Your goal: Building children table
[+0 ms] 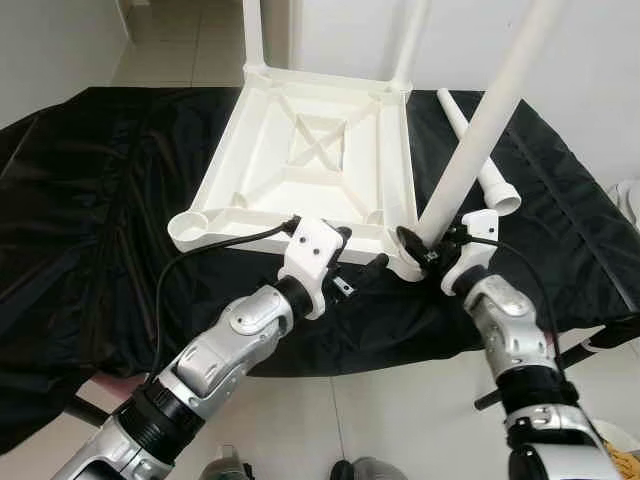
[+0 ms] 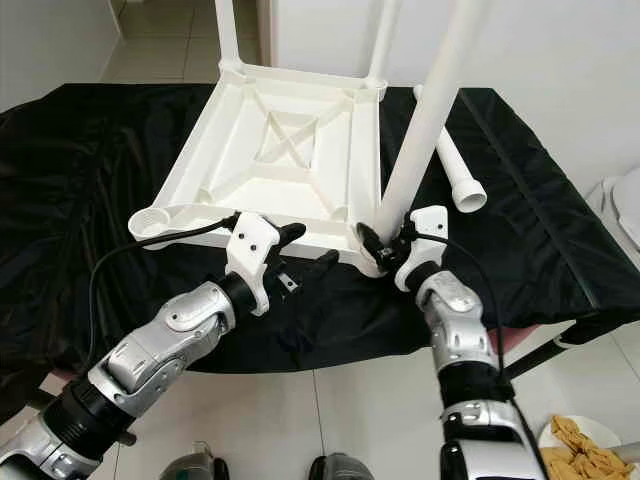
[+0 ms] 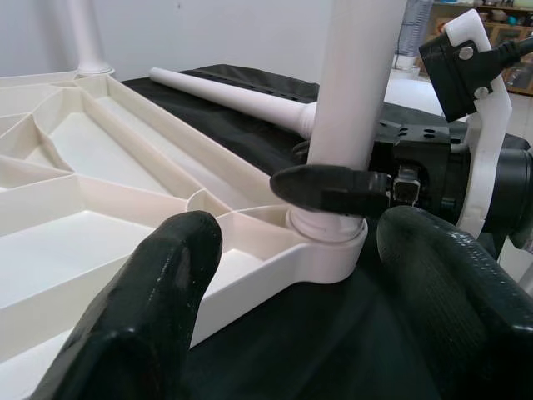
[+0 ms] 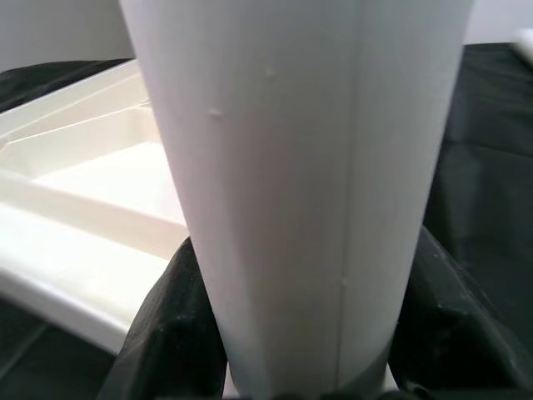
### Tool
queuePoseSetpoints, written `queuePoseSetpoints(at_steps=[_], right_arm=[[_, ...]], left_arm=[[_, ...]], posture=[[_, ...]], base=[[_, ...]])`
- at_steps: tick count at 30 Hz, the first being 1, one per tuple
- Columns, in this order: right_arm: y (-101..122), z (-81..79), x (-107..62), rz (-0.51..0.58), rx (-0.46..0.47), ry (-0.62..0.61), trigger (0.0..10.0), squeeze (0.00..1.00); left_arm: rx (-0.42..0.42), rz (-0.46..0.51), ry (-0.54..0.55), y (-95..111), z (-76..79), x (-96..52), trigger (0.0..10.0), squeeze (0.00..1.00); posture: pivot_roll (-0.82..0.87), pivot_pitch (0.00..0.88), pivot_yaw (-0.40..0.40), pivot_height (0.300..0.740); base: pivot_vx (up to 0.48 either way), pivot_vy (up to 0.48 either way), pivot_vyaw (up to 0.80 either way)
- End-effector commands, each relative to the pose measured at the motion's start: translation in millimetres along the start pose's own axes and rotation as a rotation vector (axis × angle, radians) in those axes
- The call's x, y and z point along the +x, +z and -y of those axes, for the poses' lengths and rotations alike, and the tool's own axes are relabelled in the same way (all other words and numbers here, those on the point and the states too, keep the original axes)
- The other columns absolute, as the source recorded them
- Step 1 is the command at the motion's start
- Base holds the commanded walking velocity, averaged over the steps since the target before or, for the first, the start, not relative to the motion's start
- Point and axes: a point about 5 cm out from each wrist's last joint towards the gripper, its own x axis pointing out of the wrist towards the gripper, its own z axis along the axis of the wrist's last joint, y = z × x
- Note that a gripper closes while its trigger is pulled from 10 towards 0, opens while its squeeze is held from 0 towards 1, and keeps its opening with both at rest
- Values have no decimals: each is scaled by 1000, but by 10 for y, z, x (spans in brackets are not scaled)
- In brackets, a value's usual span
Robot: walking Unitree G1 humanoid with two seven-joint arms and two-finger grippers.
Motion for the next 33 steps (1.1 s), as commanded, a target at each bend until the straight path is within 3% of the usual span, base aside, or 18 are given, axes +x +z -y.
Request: queuePoseSetpoints(at_steps=[1, 7, 12, 14, 18, 24, 31, 32, 33], right_arm=[[82, 86, -19, 34, 31, -92, 10000, 0], [45, -24, -50, 23, 46, -304, 10000, 0], [37, -54, -68, 22, 56, -402, 10000, 0], [11, -132, -78, 22, 91, -500, 10000, 0], [-18, -248, -72, 13, 120, -572, 10000, 0], [-35, -391, -57, -16, 142, -600, 10000, 0], [-46, -292, -69, -27, 110, -586, 10000, 0], [-38, -267, -76, -20, 110, -582, 10000, 682], [-25, -256, -79, -4, 121, -567, 10000, 1000]], left_arm=[[-2, -17, -282, -24, 178, -30, 10000, 0], [-3, -16, -288, -26, 195, -20, 10000, 0], [-4, -16, -290, -30, 199, -24, 10000, 0], [-5, -15, -290, -31, 203, -22, 10000, 0], [-7, -15, -289, -33, 208, -20, 10000, 0], [-7, -14, -288, -32, 207, -15, 10000, 0], [-6, -12, -285, -30, 207, -8, 10000, 0], [-7, -12, -285, -30, 206, -7, 10000, 0], [-8, -12, -284, -30, 205, -8, 10000, 0]], posture=[[7, 40, -25, 740], [5, 34, -28, 740], [7, 31, -31, 740], [9, 30, -34, 740], [11, 27, -37, 740], [11, 24, -39, 740], [9, 26, -42, 740], [8, 26, -42, 740], [8, 26, -43, 740]], base=[[0, 0, 0], [0, 0, 0], [0, 0, 0], [0, 0, 0], [0, 0, 0], [0, 0, 0], [0, 0, 0], [0, 0, 0], [0, 0, 0]])
